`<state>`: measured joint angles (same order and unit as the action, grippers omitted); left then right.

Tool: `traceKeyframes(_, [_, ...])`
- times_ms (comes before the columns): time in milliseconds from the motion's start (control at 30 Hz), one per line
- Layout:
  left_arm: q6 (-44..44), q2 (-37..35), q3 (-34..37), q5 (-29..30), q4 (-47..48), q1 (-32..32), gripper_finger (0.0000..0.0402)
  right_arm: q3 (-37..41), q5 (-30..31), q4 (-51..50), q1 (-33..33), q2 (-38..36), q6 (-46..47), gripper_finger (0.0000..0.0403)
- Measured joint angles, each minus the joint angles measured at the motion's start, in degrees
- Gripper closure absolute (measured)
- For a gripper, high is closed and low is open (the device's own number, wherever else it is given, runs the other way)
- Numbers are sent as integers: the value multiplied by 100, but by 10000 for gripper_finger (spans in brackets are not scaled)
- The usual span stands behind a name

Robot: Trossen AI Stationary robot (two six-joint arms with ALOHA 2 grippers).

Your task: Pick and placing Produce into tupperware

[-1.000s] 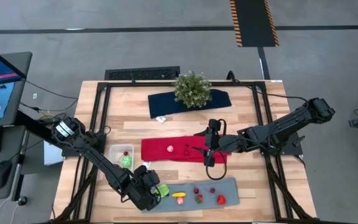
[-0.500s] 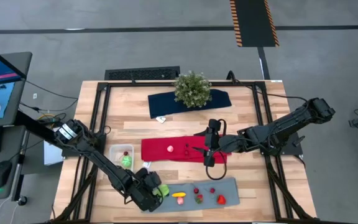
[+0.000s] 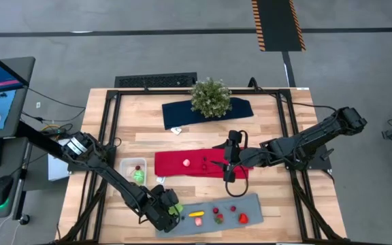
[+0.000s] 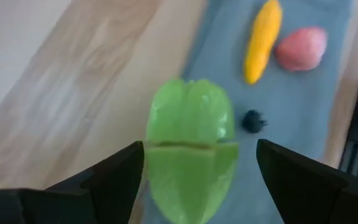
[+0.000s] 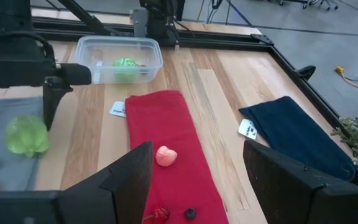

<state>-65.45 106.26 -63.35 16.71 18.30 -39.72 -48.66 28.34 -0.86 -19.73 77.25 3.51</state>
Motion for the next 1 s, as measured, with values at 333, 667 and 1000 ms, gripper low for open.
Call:
traceKeyframes(333, [-199,203,-3,-141,117,51,100,0,0,-54,0,0,-2,128])
traceKeyframes(667, [-180,208,-7,-39,171,61,110,0,0,-42,0,0,-1,128])
traceKeyframes(1000, [-263,210,-7,55,94,61,208,0,0,-42,0,0,0,128])
